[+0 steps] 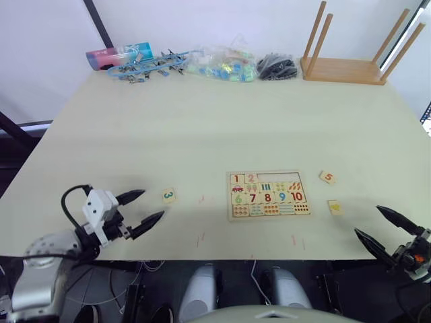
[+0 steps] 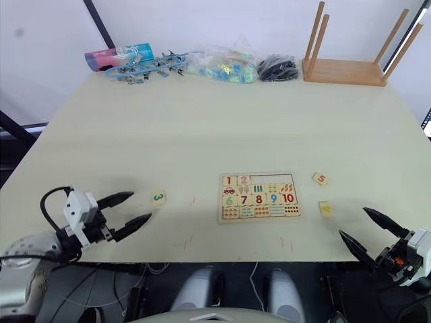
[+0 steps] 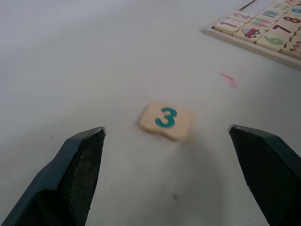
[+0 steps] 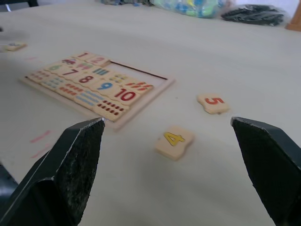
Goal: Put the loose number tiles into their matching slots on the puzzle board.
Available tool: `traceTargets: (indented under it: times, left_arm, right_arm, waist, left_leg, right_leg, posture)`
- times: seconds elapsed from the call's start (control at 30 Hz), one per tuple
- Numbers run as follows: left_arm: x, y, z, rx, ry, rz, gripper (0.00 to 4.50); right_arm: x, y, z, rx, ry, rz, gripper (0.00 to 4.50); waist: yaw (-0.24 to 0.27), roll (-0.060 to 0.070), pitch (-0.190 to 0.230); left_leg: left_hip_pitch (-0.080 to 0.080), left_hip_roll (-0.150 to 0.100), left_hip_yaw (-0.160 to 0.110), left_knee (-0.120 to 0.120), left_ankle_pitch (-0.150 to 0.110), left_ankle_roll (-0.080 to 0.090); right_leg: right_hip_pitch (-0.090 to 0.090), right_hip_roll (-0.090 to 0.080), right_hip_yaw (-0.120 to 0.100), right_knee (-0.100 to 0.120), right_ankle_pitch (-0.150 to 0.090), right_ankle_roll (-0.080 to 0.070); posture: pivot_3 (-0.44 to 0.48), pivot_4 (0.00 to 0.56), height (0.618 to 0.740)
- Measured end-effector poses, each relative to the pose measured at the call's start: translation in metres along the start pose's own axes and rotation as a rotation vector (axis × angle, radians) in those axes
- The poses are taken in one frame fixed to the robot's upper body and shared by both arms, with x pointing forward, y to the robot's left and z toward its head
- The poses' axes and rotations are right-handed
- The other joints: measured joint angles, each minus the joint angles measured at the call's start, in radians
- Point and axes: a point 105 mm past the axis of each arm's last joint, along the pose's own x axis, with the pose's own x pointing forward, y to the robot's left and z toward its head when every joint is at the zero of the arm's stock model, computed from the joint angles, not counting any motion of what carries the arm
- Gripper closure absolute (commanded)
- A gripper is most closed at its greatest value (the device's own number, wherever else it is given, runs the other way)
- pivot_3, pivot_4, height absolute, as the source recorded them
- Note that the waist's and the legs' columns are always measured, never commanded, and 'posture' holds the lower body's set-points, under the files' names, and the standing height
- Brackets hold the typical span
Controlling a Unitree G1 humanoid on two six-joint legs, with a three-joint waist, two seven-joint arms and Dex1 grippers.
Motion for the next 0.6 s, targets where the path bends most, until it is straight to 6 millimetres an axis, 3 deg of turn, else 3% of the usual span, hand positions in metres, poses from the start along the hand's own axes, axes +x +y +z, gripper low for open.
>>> traceTargets:
  times: [0.4, 0.6]
  left_arm:
    - [0.027, 0.025, 0.007, 0.118, 0.076, -0.299, 0.05]
    - [0.036, 0.033, -0.004, 0.171, 0.156, -0.414, 0.05]
  right_arm:
    - [-0.004, 0.022, 0.005, 0.013, 0.028, 0.228, 0.00]
    - [0.000, 0.024, 0.012, -0.027, -0.025, 0.306, 0.00]
  waist:
    - [-0.001, 0.000, 0.000]
    - [-0.001, -0.001, 0.000]
  left_leg:
    - [0.000, -0.001, 0.001, -0.001, 0.000, 0.000]
    - [0.000, -0.001, 0.001, -0.001, 0.000, 0.000]
  right_leg:
    - [0.001, 0.006, 0.000, -0.001, 0.000, 0.001]
    - [0.000, 0.007, 0.001, -0.001, 0.002, 0.004]
  posture:
    - [0.000, 0.150, 0.737]
    - [0.000, 0.150, 0.737]
